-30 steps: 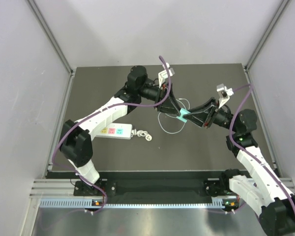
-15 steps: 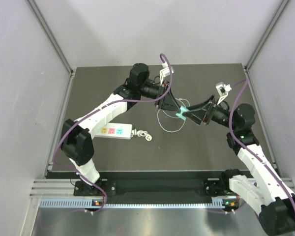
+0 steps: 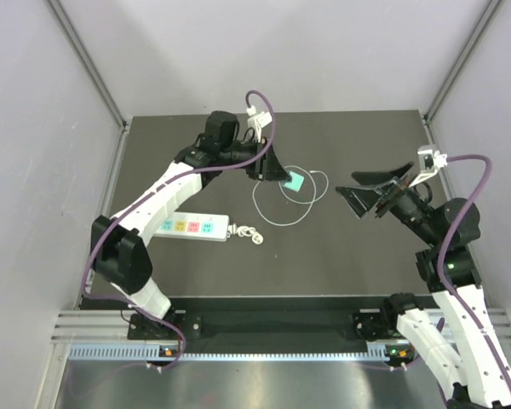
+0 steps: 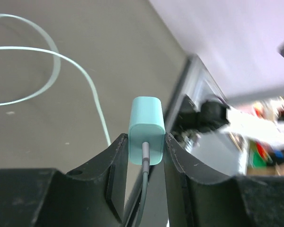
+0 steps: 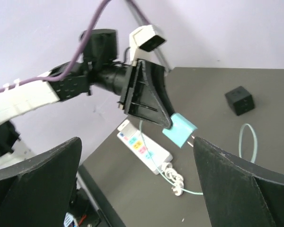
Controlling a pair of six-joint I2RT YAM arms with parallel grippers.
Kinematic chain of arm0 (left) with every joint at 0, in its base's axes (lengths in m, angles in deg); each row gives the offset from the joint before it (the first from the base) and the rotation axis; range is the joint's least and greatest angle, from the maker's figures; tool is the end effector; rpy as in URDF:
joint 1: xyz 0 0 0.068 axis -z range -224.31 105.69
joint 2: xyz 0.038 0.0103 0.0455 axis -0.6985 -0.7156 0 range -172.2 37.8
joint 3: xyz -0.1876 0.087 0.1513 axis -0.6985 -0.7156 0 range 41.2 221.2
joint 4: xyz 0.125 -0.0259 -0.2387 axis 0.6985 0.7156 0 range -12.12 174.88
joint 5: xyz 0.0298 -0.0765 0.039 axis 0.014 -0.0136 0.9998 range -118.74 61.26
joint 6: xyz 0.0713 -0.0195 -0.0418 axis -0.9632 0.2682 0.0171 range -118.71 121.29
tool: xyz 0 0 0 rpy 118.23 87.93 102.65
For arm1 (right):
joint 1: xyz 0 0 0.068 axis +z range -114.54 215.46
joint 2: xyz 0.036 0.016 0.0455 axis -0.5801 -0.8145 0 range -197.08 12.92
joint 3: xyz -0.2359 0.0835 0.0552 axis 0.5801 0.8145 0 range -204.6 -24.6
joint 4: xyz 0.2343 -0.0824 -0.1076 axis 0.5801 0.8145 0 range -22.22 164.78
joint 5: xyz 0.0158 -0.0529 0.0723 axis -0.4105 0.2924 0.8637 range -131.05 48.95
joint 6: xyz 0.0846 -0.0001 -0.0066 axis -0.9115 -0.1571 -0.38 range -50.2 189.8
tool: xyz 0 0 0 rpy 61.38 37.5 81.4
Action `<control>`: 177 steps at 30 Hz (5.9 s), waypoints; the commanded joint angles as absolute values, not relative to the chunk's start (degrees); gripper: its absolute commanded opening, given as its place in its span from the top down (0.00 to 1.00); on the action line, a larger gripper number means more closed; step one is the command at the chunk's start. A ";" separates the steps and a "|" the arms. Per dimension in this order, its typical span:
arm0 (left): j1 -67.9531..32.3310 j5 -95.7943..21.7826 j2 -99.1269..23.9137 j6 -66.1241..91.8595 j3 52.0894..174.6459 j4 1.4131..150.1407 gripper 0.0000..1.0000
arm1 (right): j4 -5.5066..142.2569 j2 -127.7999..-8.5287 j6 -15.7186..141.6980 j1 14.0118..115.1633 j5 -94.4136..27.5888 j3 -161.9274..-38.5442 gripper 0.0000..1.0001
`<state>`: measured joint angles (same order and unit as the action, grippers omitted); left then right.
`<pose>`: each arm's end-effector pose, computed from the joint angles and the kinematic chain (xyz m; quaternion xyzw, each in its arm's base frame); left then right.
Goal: Insert the plug
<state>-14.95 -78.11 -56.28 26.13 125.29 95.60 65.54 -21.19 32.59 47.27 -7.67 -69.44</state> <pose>0.3273 -0.2491 0.3176 0.2464 0.7685 -0.5323 0.2556 0.1753 0.0786 0.3890 -0.0881 0.6313 0.4737 0.6077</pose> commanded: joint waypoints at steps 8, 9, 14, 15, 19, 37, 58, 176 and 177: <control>-16.62 -45.38 -51.41 34.50 133.13 104.60 1.00 | 78.06 -22.76 38.68 46.98 -10.76 -73.81 0.00; -16.71 -42.92 -50.97 35.29 133.05 104.60 1.00 | 78.85 -23.81 39.30 46.97 -9.95 -74.52 0.00; -16.80 -19.80 -48.25 41.88 134.44 110.04 1.00 | 81.58 -24.26 41.68 46.97 -10.29 -75.58 0.00; -16.80 -17.43 -47.98 42.42 134.54 111.01 1.00 | 81.49 -24.00 41.94 46.97 -10.64 -75.23 0.00; -16.89 -9.25 -45.97 47.84 134.37 115.58 1.00 | 80.96 -24.43 43.26 46.97 -10.91 -73.21 0.00; -27.96 1.13 -40.15 87.73 126.81 147.73 1.00 | 78.68 -26.28 42.82 46.97 -7.57 -70.04 0.00; -35.95 -5.45 -51.76 103.07 124.52 155.93 1.00 | 82.72 -24.79 47.66 46.97 -11.96 -71.80 0.00; -39.92 -12.40 -57.65 87.68 107.13 139.14 1.00 | 82.45 -28.39 43.70 47.06 -9.85 -71.80 0.00; -39.83 -12.74 -57.91 87.60 106.77 138.27 1.00 | 82.46 -28.31 43.70 46.98 -9.94 -71.80 0.00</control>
